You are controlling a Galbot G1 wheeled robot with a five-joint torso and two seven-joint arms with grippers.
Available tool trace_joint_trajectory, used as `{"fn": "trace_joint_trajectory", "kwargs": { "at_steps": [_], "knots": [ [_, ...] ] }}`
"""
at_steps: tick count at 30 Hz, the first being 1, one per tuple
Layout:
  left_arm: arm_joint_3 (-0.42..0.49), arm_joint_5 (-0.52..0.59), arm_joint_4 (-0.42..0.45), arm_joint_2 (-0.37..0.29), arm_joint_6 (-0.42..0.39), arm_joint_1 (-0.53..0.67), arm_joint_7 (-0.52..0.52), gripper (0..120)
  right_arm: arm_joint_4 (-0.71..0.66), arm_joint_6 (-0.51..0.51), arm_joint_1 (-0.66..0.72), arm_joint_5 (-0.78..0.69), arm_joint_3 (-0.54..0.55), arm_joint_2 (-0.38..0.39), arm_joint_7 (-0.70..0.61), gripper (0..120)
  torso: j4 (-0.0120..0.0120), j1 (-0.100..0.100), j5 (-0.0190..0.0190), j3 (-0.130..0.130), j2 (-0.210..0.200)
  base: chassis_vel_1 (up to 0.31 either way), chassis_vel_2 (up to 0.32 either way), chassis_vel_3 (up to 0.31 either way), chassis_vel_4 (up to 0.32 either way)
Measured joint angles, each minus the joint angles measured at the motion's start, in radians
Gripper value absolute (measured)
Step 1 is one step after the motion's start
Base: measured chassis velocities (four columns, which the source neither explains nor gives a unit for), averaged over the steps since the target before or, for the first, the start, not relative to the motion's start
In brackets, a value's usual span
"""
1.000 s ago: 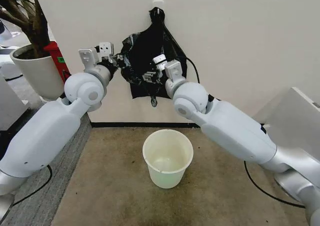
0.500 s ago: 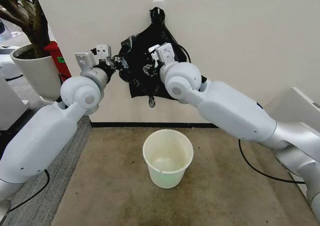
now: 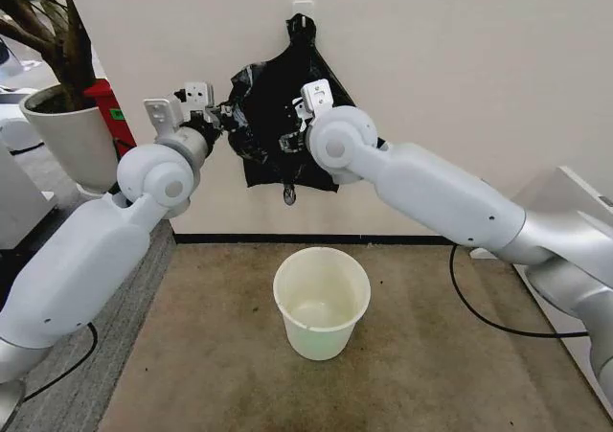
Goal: Place the garbage bag over the trash bin.
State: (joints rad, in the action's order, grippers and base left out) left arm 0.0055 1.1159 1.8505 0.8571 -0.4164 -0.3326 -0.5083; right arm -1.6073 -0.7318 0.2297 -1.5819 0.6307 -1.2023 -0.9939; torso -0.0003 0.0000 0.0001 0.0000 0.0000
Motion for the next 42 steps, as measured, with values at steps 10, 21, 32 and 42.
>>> {"fn": "trace_joint_trajectory", "kwargs": {
  "at_steps": [10, 21, 32, 42],
  "knots": [
    [-0.001, -0.01, -0.007, 0.009, 0.002, 0.001, 0.005, 0, 0.043, 0.001, 0.032, -0.009, 0.035, -0.04, -0.004, 66, 0.0002, 0.0, -0.0001, 0.0, 0.0, 0.0, 0.0, 0.0, 0.0],
    [-0.005, -0.022, 0.001, 0.015, 0.006, -0.011, 0.006, 0, 0.094, 0.001, 0.044, -0.06, 0.06, -0.035, -0.026, 61, 0.0001, 0.0, 0.0, 0.0, 0.0, 0.0, 0.0, 0.0, 0.0],
    [-0.017, -0.033, -0.002, 0.031, 0.01, -0.024, 0.008, 0, 0.111, 0.002, 0.047, -0.125, 0.087, -0.026, -0.066, 43, 0.0002, 0.0, 0.0, 0.0, 0.0, 0.0, 0.0, 0.0, 0.0],
    [-0.026, -0.037, 0.001, 0.037, 0.01, -0.034, 0.01, 0, 0.119, 0.01, 0.036, -0.095, 0.081, -0.016, -0.076, 12, 0.0002, 0.0, 0.0, 0.0, 0.0, 0.0, 0.0, 0.0, 0.0]
  ]
}}
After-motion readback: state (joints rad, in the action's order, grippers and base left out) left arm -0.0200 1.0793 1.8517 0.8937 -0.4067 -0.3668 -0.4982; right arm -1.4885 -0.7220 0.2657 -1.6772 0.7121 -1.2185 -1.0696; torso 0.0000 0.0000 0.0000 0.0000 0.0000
